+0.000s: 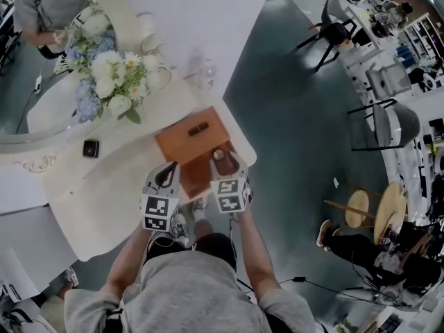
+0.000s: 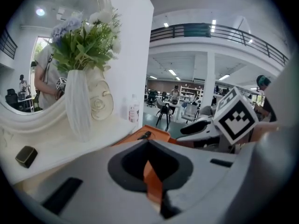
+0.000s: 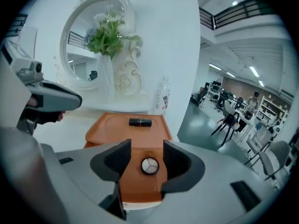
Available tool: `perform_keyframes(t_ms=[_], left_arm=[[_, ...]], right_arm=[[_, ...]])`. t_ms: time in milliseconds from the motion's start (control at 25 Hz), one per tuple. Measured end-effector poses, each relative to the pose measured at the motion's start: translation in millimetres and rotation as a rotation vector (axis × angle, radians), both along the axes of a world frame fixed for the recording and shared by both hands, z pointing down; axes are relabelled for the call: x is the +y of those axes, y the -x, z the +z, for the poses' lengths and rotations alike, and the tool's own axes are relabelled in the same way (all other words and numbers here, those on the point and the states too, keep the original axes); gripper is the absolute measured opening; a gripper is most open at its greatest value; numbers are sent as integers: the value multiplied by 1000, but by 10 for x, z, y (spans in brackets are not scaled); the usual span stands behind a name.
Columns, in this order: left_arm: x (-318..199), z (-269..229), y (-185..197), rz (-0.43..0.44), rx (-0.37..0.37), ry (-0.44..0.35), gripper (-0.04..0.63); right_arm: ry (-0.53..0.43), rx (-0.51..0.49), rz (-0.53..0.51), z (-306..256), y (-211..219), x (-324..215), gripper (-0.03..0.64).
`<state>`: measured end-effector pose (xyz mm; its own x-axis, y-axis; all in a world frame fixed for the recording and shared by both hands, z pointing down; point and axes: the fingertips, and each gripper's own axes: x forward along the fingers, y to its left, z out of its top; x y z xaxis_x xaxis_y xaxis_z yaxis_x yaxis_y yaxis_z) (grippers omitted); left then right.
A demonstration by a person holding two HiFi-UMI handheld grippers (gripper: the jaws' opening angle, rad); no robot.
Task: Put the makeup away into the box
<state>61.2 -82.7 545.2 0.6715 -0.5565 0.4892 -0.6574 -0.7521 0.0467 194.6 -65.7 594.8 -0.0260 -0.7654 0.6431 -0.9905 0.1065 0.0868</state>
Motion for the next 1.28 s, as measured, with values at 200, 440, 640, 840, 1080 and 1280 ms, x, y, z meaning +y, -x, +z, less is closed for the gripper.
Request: perform_keyframes(t_ms=[200, 440, 640, 840, 1080, 1280], left_arm=[[77, -344, 78, 15, 38, -60, 2], [182, -723, 238, 22, 85, -138, 0], [280, -883, 375, 16, 105, -168, 0], [276, -933, 462, 3, 117, -182, 0], [203, -953, 484, -19, 118, -184, 0], [61, -853, 452, -51, 108, -170, 0]], right_arm=[[-165, -42, 60, -589, 69, 171, 201], [-371, -26, 101, -1213, 253, 459, 98], [-447, 4, 89, -1414, 426, 611, 14], [-439, 2, 69, -1401, 514, 600, 14], [-425, 0, 46, -1354, 525, 477, 14], [-388, -11, 9, -1200, 495, 252, 14]])
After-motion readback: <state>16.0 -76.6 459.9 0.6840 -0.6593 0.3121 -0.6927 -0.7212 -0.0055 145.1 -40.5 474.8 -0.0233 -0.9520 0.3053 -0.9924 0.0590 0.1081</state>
